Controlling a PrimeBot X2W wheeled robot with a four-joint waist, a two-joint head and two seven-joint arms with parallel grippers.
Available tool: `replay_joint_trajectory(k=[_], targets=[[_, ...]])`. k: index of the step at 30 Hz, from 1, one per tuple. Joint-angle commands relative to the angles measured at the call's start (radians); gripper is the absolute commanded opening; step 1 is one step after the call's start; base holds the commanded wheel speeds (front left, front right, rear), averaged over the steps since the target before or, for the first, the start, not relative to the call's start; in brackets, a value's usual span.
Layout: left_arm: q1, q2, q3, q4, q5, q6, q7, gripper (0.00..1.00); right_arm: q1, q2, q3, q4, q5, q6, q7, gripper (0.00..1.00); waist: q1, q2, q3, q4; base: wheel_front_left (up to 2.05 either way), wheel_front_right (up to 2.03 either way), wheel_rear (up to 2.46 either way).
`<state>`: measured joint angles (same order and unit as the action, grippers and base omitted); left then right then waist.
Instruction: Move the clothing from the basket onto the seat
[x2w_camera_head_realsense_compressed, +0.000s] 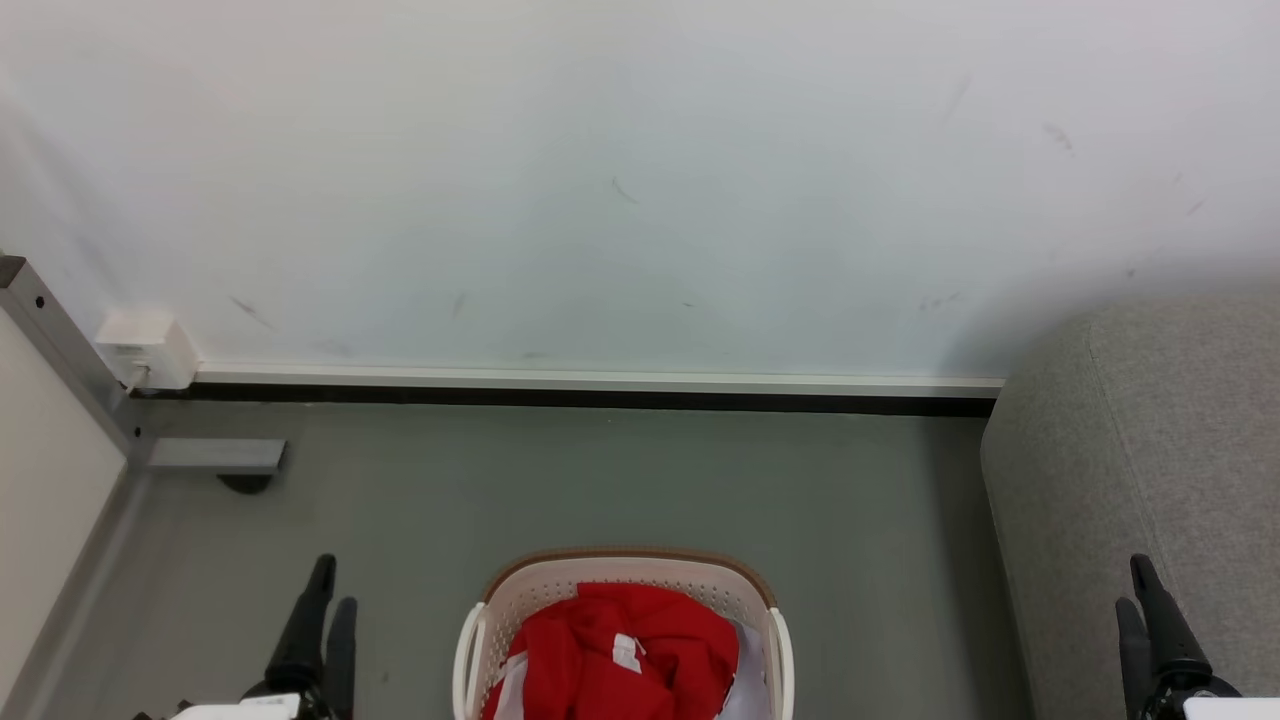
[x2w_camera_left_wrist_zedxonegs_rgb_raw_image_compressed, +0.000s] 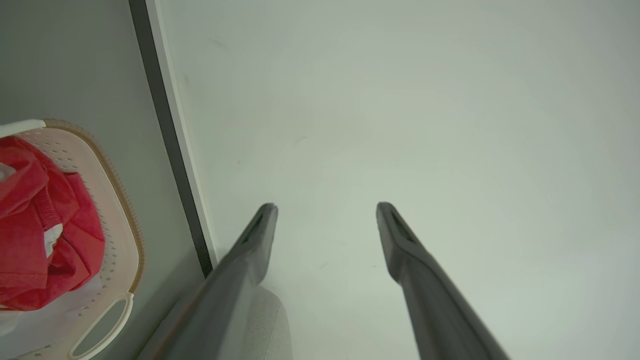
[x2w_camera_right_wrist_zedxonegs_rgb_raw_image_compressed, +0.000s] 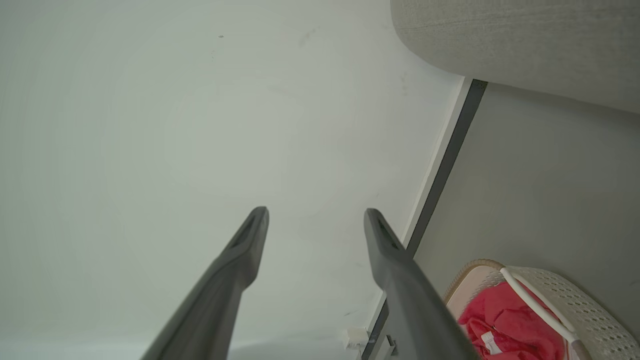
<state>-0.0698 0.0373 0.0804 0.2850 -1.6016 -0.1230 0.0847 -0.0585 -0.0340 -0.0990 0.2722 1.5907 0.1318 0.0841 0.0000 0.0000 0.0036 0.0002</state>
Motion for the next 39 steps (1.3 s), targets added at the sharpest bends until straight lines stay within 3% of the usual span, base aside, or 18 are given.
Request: replay_joint_trajectory(k=[1,12,39], targets=[[-0.02,0.006,-0.009,-0.012,0.017,-0.003,-0.018,1.0,-0.007,-0.019,0.007,-0.022,-0.032,0.0,-0.016,1.0,0.0,0.0,0.0,0.0,0.0,0.0,0.0],[-0.027,0.008,-0.04,0.004,0.15,-0.001,-0.068,1.0,0.008,-0.028,0.011,-0.048,-0.228,0.0,-0.067,1.0,0.0,0.0,0.001,0.002,0.0,0.0,0.0],[-0.025,0.011,-0.107,-0.023,0.571,0.06,-0.166,1.0,0.043,-0.065,0.043,-0.118,-0.739,-0.001,-0.165,1.0,0.0,0.0,0.005,0.006,0.0,0.0,0.0]])
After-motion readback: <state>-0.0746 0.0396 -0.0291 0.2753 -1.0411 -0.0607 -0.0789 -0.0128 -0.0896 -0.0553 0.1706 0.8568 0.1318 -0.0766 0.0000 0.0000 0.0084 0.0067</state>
